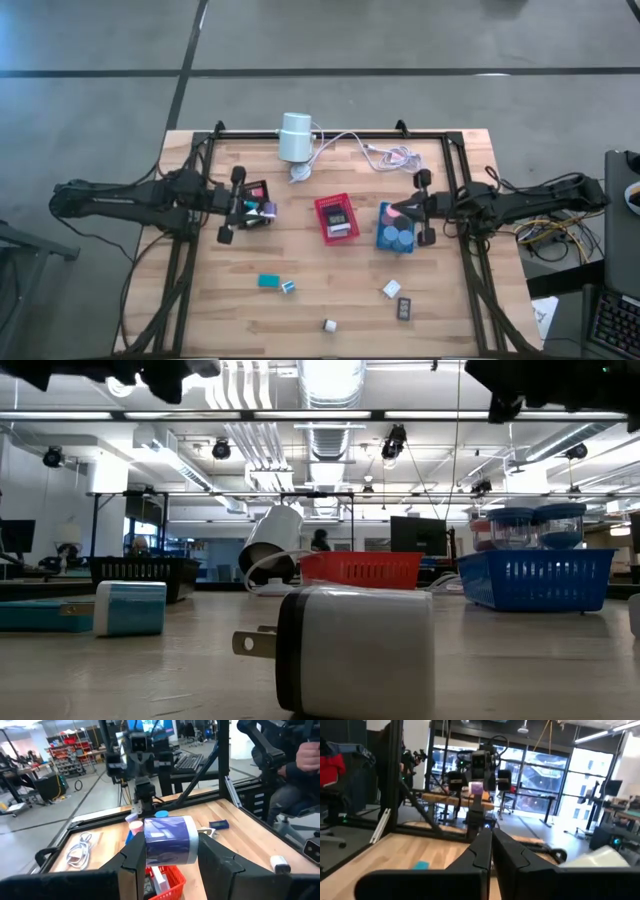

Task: Pick & Place Office items
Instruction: Put the purple charger adapter into the black bin

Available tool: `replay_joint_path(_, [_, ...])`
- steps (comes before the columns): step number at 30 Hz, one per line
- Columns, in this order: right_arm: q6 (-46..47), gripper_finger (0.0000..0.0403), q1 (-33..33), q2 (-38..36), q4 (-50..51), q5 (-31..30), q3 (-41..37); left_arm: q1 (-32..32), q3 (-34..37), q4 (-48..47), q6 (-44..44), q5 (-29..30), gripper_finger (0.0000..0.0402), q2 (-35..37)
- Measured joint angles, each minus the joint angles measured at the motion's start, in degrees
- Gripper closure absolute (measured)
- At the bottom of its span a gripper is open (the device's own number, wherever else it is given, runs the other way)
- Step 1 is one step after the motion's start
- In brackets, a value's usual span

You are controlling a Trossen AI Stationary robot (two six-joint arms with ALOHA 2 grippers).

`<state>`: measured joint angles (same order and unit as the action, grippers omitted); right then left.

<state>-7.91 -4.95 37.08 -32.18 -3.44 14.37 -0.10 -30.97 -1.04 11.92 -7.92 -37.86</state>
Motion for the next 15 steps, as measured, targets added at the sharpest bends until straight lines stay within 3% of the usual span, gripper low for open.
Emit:
replay_joint_path(8, [0.7, 0.0394, 0.2, -4.7, -0.4, -6.5, -4.0, 2.3, 9.8, 8.8, -0.4, 0.2, 0.0276, 5.3])
replay_joint_path(15, [0.8, 0.0394, 0.2, -5.0, 0.3, -6.8, -5.1, 2.8, 20.0, 18.6, -2.7, 0.4, 0.0276, 7.9])
